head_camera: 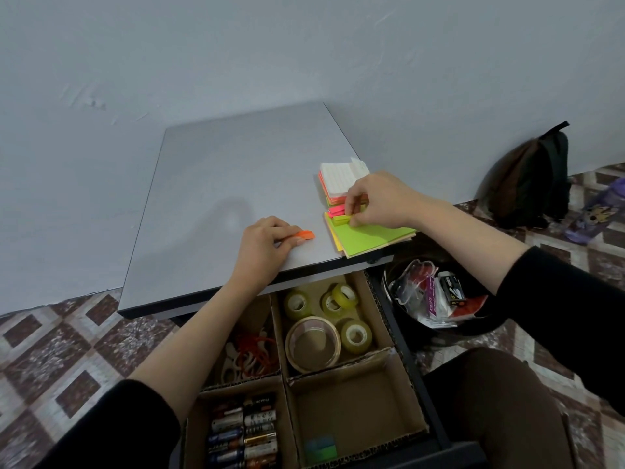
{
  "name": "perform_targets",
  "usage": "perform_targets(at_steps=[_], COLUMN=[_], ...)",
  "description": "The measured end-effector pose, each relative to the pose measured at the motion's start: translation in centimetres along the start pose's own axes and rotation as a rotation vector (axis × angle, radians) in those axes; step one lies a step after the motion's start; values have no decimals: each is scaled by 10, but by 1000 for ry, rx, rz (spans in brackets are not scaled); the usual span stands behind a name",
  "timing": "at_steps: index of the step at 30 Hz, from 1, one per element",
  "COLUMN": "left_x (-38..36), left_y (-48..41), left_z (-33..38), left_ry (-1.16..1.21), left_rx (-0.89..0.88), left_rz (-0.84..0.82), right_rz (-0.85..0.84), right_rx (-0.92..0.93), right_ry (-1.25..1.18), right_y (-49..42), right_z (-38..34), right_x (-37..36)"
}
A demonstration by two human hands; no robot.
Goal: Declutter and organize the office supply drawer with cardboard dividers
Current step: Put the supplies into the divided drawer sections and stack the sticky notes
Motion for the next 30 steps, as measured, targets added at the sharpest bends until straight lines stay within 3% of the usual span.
perform_targets(at_steps=[23, 30], left_x=[-2, -1], left_y=[0, 0], left_z=[-2, -2], left_ry=[-2, 3], left_rx=[24, 8], left_rz=[-9, -2], right_rz=[-29, -78], right_rx=[3, -14], right_ry=[-143, -70], right_y=[4, 1], right_z=[-4, -7], right_x=[3, 3])
Point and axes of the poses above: each hand's wrist, its own y-axis away from the middle knuckle, its own x-axis out of the back of the hand, z = x × y, the point moved 2 cm from there along -y, towards the middle knuckle, and after that the axes turned 14 degrees about x, right-handed, at the moved point
